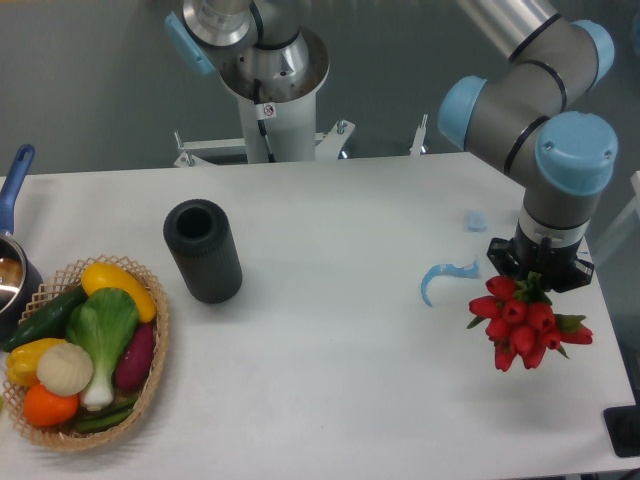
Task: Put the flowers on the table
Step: 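Lower the held red tulip bunch toward the table with the gripper, then open the gripper to release the tulips onto the table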
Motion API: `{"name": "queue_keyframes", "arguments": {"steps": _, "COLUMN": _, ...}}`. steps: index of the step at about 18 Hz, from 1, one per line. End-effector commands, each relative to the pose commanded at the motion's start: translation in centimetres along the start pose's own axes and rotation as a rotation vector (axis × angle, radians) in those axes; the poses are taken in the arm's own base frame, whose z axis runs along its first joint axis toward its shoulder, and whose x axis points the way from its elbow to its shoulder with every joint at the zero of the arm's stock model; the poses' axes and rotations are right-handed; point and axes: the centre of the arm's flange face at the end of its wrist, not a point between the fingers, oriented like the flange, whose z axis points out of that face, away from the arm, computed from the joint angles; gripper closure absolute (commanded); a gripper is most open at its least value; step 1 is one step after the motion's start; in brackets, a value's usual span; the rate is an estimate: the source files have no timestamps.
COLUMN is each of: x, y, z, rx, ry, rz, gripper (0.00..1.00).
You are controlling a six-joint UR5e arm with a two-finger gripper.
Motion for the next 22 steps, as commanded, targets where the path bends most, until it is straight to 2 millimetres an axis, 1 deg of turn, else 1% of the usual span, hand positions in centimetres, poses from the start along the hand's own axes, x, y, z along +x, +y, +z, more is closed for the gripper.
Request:
{"name": "queue_keyframes", "arguments": {"steps": 1, "x": 0.4, "y": -0.7, "z": 0.1, "rx": 0.003, "ry": 0.001, "rz": 0.008, "gripper": 0.89}}
{"name": "queue_keyframes", "arguments": {"steps": 5, "x": 0.9, "y": -2.3, "z": 0.4, "rx": 0.01, "ry": 0.002, "rz": -0.026, "gripper": 0.89}}
{"name": "queue_keyframes", "arguments": {"steps": 8, "x": 0.7, "y": -2.7, "z": 1.2, "rx": 0.008, "ry": 0.008, "rz": -0.023, "gripper": 0.89}}
{"name": "queue_keyframes", "arguments": {"steps": 9, "x": 0.6, "y": -2.9, "z": 1.6, "rx": 0.006, "ry": 0.012, "rz": -0.023, "gripper": 0.89}}
{"name": "queue_keyframes", "arguments": {"steps": 10, "x": 0.5, "y": -3.5, "z": 1.9, "rx": 0.007, "ry": 0.008, "rz": -0.015, "gripper": 0.88}}
{"name": "queue_keyframes", "arguments": {"steps": 12, "x": 0.0, "y": -4.4, "z": 3.1, "rx": 0.016, "ry": -0.01, "rz": -0.02, "gripper": 0.88}}
{"name": "queue_keyframes", "arguments": {"steps": 15, "x": 0.4, "y": -7.0, "z": 5.6, "rx": 0.048, "ry": -0.057, "rz": -0.013, "gripper": 0.87}}
{"name": "queue_keyframes", "arguments": {"steps": 17, "x": 0.4, "y": -7.2, "z": 6.2, "rx": 0.047, "ry": -0.055, "rz": -0.012, "gripper": 0.86}}
{"name": "queue_keyframes", "arguments": {"steps": 19, "x": 0.5, "y": -7.4, "z": 6.2, "rx": 0.059, "ry": -0.052, "rz": -0.012, "gripper": 0.79}}
{"name": "queue_keyframes", "arguments": {"steps": 20, "x": 0.5, "y": -7.4, "z": 6.2, "rx": 0.065, "ry": -0.05, "rz": -0.023, "gripper": 0.71}}
{"name": "queue_keyframes", "arguments": {"steps": 21, "x": 0.7, "y": -7.6, "z": 6.1, "rx": 0.073, "ry": -0.045, "rz": -0.029, "gripper": 0.61}}
{"name": "queue_keyframes", "arguments": {"steps": 22, "x": 0.7, "y": -7.8, "z": 6.2, "rx": 0.089, "ry": -0.038, "rz": -0.034, "gripper": 0.49}}
